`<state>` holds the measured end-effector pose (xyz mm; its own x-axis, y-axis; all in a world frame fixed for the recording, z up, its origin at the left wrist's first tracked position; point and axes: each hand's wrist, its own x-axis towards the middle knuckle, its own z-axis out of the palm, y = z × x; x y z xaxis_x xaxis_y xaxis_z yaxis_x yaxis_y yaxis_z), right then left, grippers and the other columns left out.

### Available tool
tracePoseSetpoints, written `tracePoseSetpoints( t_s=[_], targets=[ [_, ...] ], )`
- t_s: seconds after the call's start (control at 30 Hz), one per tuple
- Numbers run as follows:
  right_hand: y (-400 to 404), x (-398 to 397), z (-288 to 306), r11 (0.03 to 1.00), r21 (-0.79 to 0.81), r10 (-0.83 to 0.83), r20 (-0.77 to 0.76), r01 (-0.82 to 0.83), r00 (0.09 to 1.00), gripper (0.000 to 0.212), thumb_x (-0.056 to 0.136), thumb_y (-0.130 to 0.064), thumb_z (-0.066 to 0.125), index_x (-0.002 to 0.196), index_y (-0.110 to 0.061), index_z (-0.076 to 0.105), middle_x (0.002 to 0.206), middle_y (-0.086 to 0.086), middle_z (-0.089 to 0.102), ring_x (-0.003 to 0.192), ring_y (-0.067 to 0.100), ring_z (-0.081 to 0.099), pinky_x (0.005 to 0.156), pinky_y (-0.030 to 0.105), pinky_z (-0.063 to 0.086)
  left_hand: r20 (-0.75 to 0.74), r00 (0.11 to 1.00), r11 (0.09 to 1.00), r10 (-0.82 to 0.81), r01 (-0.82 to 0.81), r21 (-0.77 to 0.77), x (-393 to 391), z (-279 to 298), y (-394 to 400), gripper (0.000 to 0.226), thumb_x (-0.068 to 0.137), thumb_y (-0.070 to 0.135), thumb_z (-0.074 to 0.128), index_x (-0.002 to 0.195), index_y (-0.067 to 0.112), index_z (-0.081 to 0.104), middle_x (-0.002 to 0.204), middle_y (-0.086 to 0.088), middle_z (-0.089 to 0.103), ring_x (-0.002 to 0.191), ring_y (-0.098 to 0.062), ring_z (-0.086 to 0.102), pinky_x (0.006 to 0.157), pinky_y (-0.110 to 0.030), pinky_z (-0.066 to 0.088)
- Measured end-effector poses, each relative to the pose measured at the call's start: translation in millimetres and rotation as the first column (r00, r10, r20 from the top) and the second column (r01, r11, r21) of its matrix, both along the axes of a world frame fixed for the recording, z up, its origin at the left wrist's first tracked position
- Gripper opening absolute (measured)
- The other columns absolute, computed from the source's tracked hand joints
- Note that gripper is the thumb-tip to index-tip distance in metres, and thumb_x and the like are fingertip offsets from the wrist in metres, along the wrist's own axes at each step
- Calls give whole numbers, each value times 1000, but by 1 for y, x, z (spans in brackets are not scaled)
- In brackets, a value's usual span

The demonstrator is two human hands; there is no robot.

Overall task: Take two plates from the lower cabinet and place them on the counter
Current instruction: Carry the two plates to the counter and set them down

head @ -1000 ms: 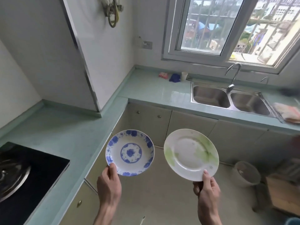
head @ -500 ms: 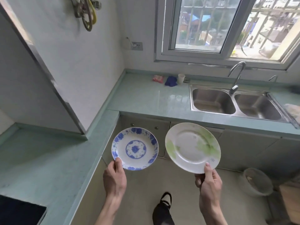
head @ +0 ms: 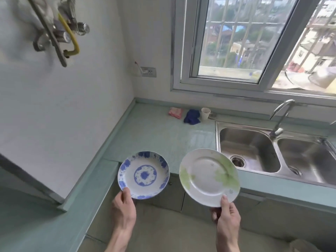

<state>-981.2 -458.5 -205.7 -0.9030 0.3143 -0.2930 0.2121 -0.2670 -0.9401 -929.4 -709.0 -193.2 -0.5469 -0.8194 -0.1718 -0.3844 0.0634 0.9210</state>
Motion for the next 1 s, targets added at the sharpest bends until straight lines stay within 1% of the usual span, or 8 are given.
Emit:
tracePoseSetpoints(
  t_s=[0.07, 0.17, 0.33, 0.4, 0.47, 0.6, 0.8, 1.0],
  targets=[
    [-3, -28, 2, 1000, 7, 29, 13, -29, 999, 33, 107, -25, 52, 82, -6, 60, 47, 5, 44, 37, 8, 34, 38, 17, 27, 3, 1000, 1000, 7, -7, -5, -26, 2, -2, 45, 105, 26, 44, 72, -4, 50, 64, -11, 48, 63, -27, 41, 62, -41, 36],
    [-9, -67, 11, 997, 21, 76, 12, -76, 997, 32, 107, -26, 51, 84, -7, 61, 49, 4, 46, 39, 8, 35, 40, 17, 27, 22, 1000, 1000, 22, -22, -11, -63, 7, -8, 47, 106, 27, 44, 67, 1, 48, 61, -9, 48, 61, -30, 42, 63, -43, 36],
    [-24, -126, 13, 992, 41, 116, -4, -116, 993, 34, 108, -26, 48, 82, -9, 60, 51, 6, 49, 43, 11, 37, 44, 22, 28, 18, 999, 1000, 29, -30, 3, -123, 6, -20, 44, 107, 28, 43, 71, 7, 58, 68, -10, 60, 66, -26, 52, 68, -43, 42],
    [-31, -148, 8, 991, 43, 127, 2, -127, 992, 35, 108, -28, 48, 82, -8, 60, 54, 5, 52, 43, 10, 39, 48, 26, 30, 19, 1000, 1000, 23, -24, 21, -146, 2, -28, 45, 107, 30, 42, 72, 6, 57, 69, -11, 59, 66, -28, 51, 67, -42, 41],
    [-38, -172, -1, 991, 43, 129, 5, -129, 992, 35, 108, -29, 48, 84, -7, 60, 56, 6, 55, 43, 10, 40, 48, 25, 32, 40, 999, 999, 23, -24, 25, -170, -5, -38, 49, 107, 32, 40, 74, 0, 55, 67, -14, 56, 64, -30, 49, 64, -42, 39],
    [-56, -223, -16, 993, 45, 108, 3, -108, 994, 35, 108, -27, 48, 83, -5, 58, 56, 10, 54, 42, 10, 40, 43, 20, 32, 49, 999, 999, 7, -9, 38, -223, -14, -60, 49, 107, 32, 40, 68, 2, 48, 61, -13, 49, 59, -27, 43, 59, -40, 33],
    [-93, -293, -36, 997, 54, 51, 25, -52, 998, 37, 109, -25, 47, 80, -3, 56, 54, 11, 47, 40, 10, 35, 41, 20, 27, 40, 999, 992, -18, 12, 125, -306, -26, -100, 44, 107, 29, 42, 69, 7, 48, 65, -10, 49, 63, -26, 44, 63, -40, 34],
    [-126, -345, -69, 996, 91, -28, 72, 21, 997, 36, 108, -26, 49, 81, -5, 57, 54, 10, 46, 40, 11, 34, 40, 20, 27, 54, 998, 975, -40, 27, 222, -372, -53, -135, 40, 107, 29, 43, 77, 5, 54, 74, -9, 56, 69, -27, 48, 66, -41, 38]
  ],
)
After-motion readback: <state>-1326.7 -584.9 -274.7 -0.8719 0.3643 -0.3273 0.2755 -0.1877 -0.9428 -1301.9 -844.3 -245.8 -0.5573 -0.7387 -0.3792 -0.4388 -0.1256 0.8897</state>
